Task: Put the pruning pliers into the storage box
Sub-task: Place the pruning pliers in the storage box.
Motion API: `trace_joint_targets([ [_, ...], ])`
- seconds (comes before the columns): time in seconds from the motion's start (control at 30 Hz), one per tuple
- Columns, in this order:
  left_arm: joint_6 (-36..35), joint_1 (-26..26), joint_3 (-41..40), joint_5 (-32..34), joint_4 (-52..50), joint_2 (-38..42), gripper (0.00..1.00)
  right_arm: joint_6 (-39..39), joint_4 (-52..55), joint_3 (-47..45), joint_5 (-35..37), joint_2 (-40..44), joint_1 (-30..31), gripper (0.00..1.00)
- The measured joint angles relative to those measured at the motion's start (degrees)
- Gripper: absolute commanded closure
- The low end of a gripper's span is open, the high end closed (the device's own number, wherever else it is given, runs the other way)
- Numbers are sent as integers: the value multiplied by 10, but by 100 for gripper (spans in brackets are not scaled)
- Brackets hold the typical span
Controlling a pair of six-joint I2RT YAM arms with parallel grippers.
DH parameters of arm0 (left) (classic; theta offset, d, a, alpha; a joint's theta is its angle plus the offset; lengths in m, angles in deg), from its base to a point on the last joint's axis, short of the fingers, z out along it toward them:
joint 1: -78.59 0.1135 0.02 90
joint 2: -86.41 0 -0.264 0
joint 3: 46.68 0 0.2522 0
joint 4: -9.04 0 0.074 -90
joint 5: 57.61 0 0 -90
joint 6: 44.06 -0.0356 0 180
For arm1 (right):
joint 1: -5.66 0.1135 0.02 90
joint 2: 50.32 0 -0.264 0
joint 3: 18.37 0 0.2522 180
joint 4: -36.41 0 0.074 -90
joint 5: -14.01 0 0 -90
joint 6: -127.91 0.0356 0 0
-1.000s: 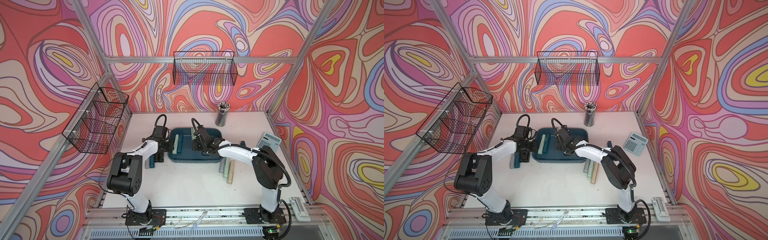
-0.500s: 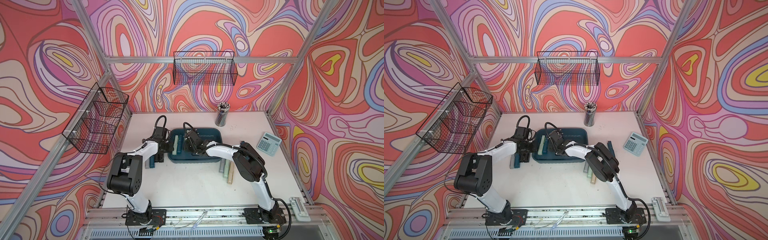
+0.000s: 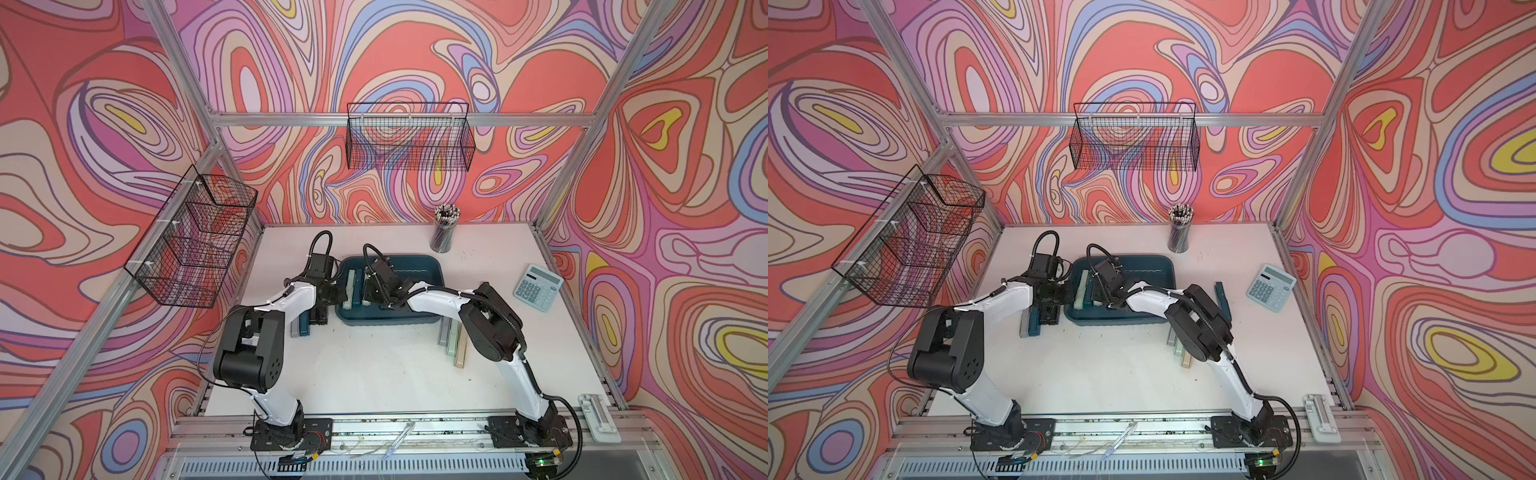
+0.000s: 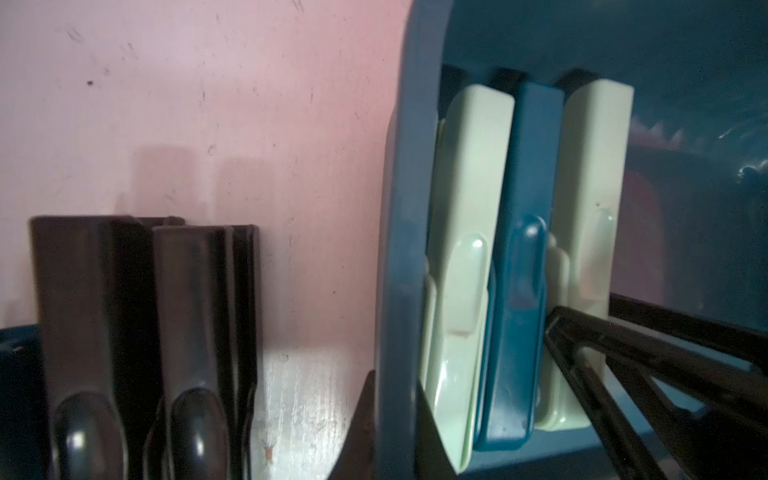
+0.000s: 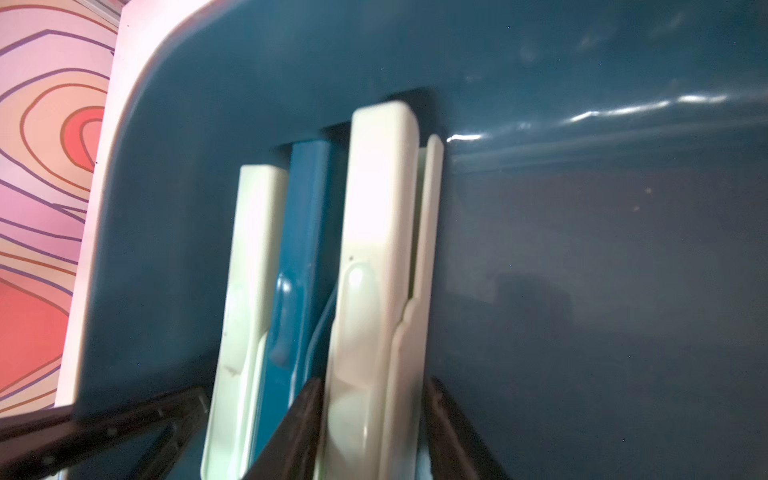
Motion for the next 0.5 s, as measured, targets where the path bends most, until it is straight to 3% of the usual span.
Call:
trace_joint_targets([
  [0.5,0,0,-2,-3,0,0,100,-21,-10,-2,-6,16,-12,53],
])
